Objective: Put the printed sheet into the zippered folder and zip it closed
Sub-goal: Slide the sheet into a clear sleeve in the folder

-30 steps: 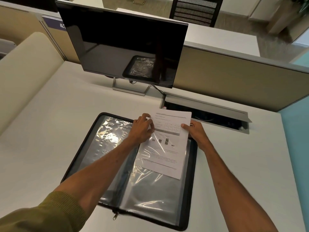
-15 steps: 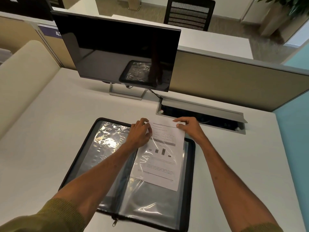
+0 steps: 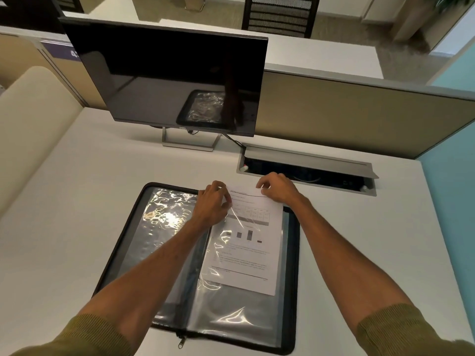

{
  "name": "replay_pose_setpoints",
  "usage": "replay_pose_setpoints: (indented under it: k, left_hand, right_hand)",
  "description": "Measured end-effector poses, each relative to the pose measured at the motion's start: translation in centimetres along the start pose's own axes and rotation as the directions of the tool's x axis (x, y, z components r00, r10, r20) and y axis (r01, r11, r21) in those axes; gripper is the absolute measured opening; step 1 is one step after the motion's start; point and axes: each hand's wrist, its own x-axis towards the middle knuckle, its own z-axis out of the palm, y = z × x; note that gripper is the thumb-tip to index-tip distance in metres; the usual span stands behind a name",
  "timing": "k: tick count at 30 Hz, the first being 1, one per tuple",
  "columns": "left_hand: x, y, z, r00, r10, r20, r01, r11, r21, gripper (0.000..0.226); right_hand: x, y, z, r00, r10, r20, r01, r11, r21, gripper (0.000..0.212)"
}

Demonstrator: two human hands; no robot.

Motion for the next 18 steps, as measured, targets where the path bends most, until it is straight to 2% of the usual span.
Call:
replay_pose_setpoints:
  k: [5,8,11,18]
  left_hand:
    - [0.1,-0.3,0.2,1.000,0.003,0.000,-0.003,1.000,-0.013,0.024]
    - [0.0,-0.2,0.4,1.000,0.003,-0.007,-0.003,1.000,-0.014,0.024]
    - [-0.1,-0.2,0.6,1.000,0.003,-0.017,-0.003,1.000,-0.010,0.026]
    - [0.0,-0.3,0.5,0.999,0.015,-0.032,-0.015,1.000,0.000,0.020]
  right_hand:
    - [-0.2,0.4,0.0,0.993,-0.003,0.119,-0.014,0.990,0.139,0.028]
    - [-0.3,0.2,-0.1,0.976,-0.045,0.211,0.026,0.995,0.095,0.027]
    - [-0.2,-0.3,0.2,0.968,-0.068,0.240,0.059,0.997,0.044,0.024]
    - [-0.2,-1.6,1.0,0.961,-0.009,0.278,0.004,1.000,0.018,0.022]
